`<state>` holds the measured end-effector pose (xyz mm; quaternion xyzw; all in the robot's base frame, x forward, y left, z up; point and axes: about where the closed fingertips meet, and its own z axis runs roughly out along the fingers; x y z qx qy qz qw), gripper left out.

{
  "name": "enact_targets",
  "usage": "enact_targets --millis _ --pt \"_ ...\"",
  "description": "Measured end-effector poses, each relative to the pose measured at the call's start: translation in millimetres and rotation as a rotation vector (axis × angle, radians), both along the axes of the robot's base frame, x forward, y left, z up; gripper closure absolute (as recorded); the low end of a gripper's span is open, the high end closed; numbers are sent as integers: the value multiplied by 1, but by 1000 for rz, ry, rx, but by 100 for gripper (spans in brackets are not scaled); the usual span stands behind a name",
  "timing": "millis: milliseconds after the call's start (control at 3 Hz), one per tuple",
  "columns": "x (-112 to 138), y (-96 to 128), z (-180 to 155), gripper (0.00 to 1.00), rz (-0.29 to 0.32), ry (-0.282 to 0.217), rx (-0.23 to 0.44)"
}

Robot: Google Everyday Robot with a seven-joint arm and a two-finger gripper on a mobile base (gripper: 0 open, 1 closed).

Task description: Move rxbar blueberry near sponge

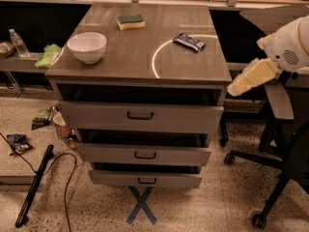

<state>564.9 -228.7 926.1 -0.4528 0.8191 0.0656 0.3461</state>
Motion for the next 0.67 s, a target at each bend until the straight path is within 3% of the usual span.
enact_targets --millis 333,667 --pt "20 -2 8 0 -37 -73 24" --pt "20 -1 9 0 -36 -73 22"
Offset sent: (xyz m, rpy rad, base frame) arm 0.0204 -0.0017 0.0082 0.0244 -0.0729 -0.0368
